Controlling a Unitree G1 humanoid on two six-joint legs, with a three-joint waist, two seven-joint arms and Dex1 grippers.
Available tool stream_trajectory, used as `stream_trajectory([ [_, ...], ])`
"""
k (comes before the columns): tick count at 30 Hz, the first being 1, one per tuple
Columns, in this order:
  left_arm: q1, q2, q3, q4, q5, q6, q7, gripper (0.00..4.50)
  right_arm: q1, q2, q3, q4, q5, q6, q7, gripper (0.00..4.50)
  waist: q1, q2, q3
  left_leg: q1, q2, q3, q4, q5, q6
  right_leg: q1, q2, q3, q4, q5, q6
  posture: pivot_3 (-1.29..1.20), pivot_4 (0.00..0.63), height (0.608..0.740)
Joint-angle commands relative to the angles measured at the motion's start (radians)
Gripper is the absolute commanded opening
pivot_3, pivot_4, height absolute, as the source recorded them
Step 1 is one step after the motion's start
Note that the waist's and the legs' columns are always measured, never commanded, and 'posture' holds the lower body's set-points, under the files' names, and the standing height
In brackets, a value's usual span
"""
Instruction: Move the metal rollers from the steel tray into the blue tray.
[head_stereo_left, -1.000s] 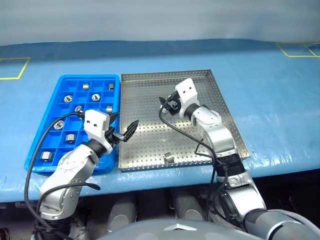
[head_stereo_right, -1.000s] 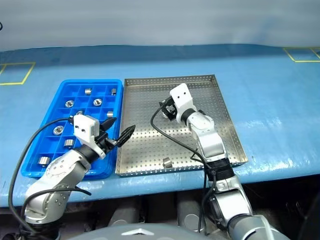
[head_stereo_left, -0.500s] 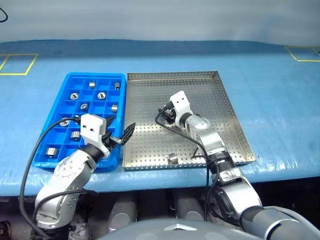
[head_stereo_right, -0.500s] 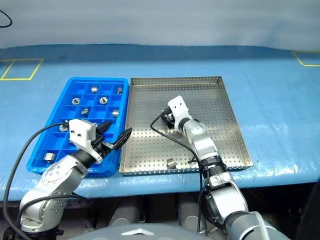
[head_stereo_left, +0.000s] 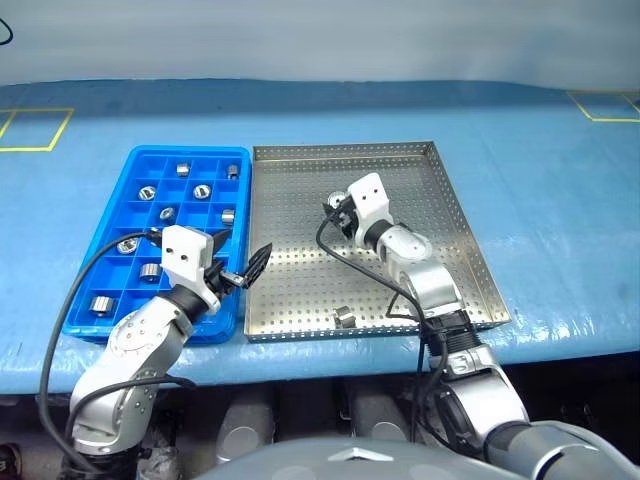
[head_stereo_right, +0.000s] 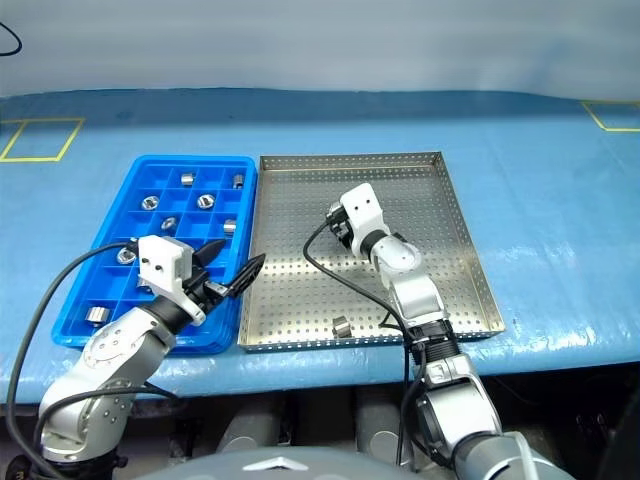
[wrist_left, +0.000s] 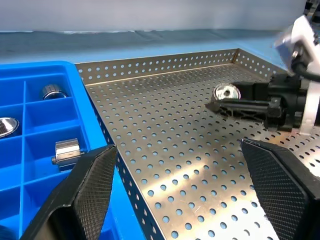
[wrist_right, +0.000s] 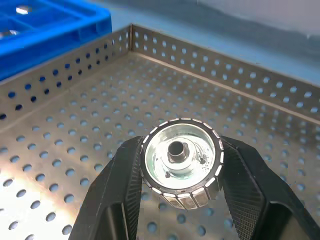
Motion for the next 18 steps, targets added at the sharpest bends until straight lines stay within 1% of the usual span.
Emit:
stream_trajectory([
  [1,-0.004,0.009,0.031,-0.031,-0.001,-0.029,-0.008,4.33,0.02,0.002,0.062,-0.215,0.055,0.066,0.082,2.24,-0.001,0.0,0.0,0.0,0.0,0.0,0.0,0.0,0.0,0.0,0.0,0.0,0.0,0.0,0.0,-0.03,0.15,0.74],
  [4,0.002,0.009,0.077,-0.034,-0.005,-0.036,0.004,4.33,0.041,0.033,0.154,-0.329,0.097,0.135,0.134,2.24,-0.007,0.0,0.0,0.0,0.001,0.0,0.0,0.0,0.0,0.0,0.001,0.0,0.0,0.0,0.0,-0.03,0.15,0.74],
  [7,0.033,0.021,0.138,-0.051,-0.009,-0.039,0.002,4.33,0.055,0.059,0.256,-0.383,0.12,0.17,0.18,2.24,-0.009,0.0,0.0,0.001,0.002,0.0,-0.001,0.0,0.0,-0.001,0.001,-0.001,0.001,-0.001,-0.001,-0.01,0.15,0.74],
  [10,0.085,0.039,0.242,-0.078,-0.027,-0.052,-0.009,4.33,0.051,0.076,0.332,-0.356,0.099,0.168,0.192,2.24,-0.003,0.0,0.0,0.0,0.002,-0.001,-0.001,0.0,0.0,0.0,0.001,-0.001,0.0,-0.001,-0.002,0.01,0.15,0.74],
  [13,0.115,0.04,0.371,-0.086,-0.041,-0.065,0.019,4.33,0.034,0.089,0.36,-0.316,0.086,0.154,0.191,2.24,0.008,-0.002,0.0,0.0,0.001,-0.001,0.0,0.0,0.0,0.0,-0.001,-0.001,0.0,-0.001,-0.002,0.03,0.15,0.74],
  [15,0.124,0.038,0.444,-0.09,-0.053,-0.075,0.033,4.33,0.023,0.099,0.369,-0.286,0.089,0.143,0.201,2.24,0.016,-0.003,-0.001,0.0,0.001,-0.001,0.0,0.0,0.0,0.0,-0.001,-0.002,0.0,-0.004,-0.006,0.05,0.15,0.74],
  [18,0.152,0.036,0.484,-0.111,-0.067,-0.076,0.035,4.33,0.004,0.111,0.393,-0.224,0.074,0.114,0.214,2.24,0.022,-0.004,-0.002,0.001,0.001,-0.001,0.001,0.0,-0.001,0.0,0.0,-0.002,0.0,-0.004,-0.006,0.07,0.15,0.74],
])
